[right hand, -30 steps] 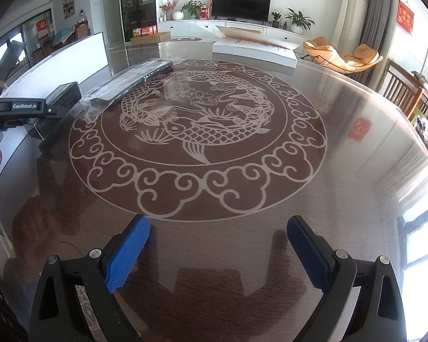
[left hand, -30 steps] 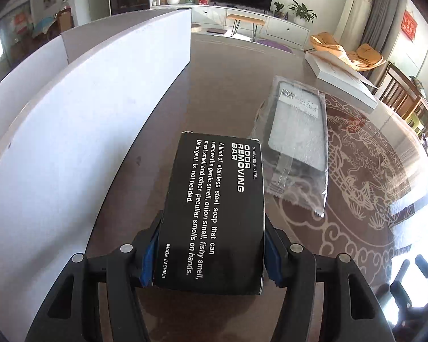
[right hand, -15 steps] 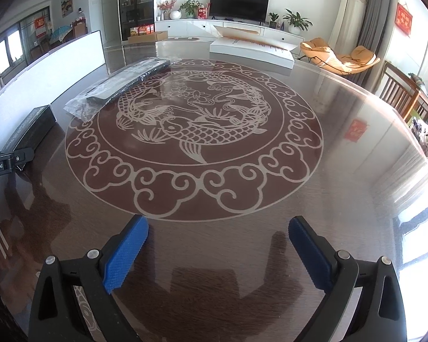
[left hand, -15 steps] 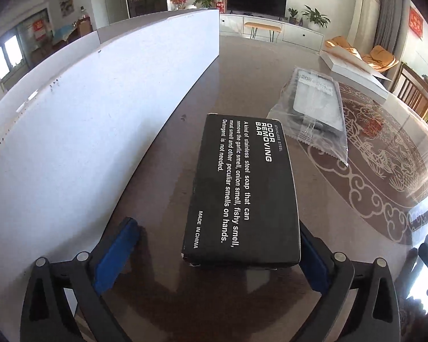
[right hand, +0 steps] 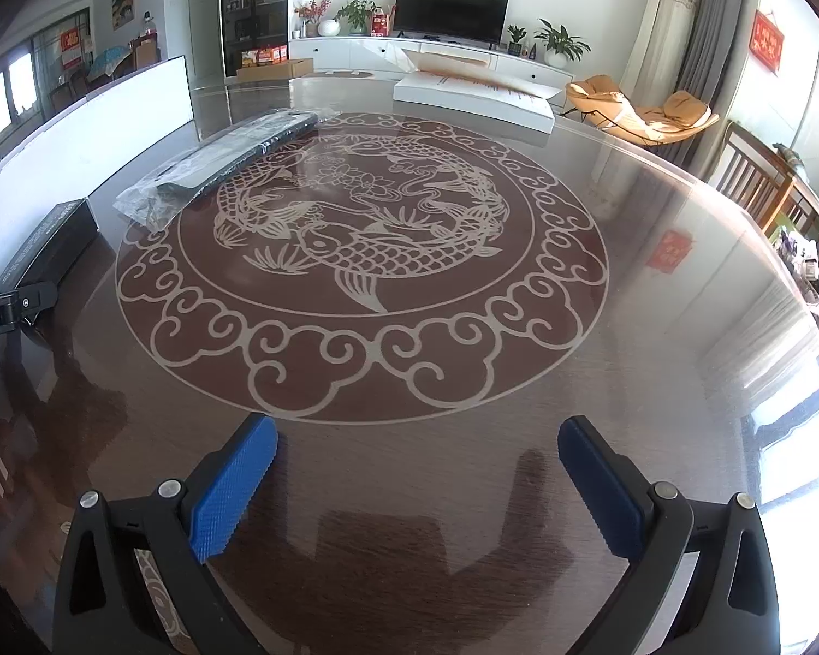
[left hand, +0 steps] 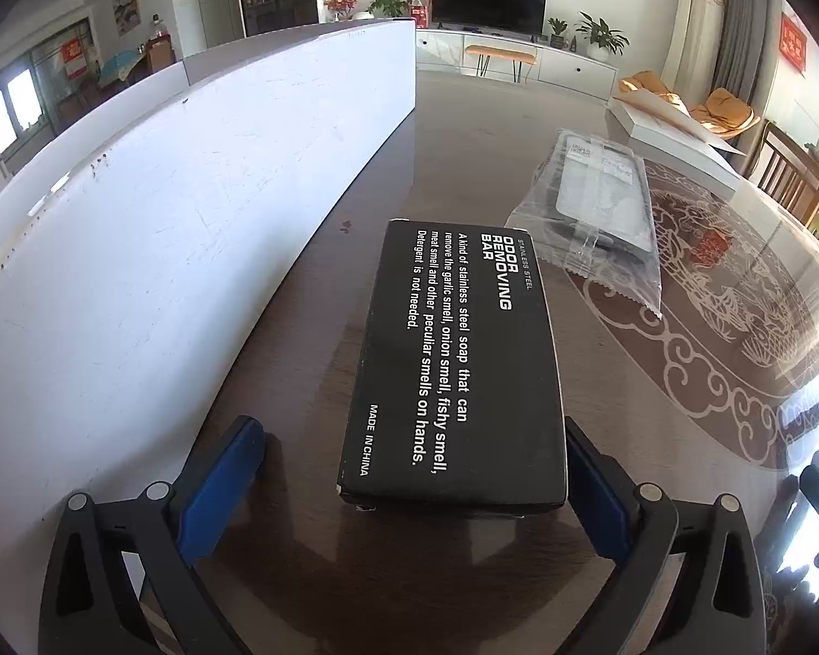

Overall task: Organize objects
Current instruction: 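Lift the black soap bar box off the table with the left gripper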

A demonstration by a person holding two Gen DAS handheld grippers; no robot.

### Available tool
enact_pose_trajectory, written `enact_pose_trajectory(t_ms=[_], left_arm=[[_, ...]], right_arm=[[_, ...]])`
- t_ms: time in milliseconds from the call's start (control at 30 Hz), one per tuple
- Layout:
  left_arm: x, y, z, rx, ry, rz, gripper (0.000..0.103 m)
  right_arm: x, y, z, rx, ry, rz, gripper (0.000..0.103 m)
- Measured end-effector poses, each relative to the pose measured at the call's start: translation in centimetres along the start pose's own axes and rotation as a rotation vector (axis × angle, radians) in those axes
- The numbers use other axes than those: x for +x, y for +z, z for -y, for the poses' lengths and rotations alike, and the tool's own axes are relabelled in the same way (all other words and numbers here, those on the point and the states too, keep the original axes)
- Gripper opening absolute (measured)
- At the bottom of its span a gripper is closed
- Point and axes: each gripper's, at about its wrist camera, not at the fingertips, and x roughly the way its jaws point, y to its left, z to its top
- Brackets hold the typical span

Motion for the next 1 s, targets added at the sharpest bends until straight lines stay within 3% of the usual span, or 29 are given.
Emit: enact_pose_trajectory(t_ms=[367, 1000], left_arm=[[-0.32, -0.14, 0.83, 0.05, -0.004, 0.008, 0.103], [-0.23, -0.18, 0.52, 0.032, -0.021, 0.0, 0.103]], right_arm=[[0.03, 0.01, 0.01, 0.002, 0.003, -0.001, 0.103], [0.2, -0.2, 0.63, 0.041, 0.046, -0.021, 0.103]])
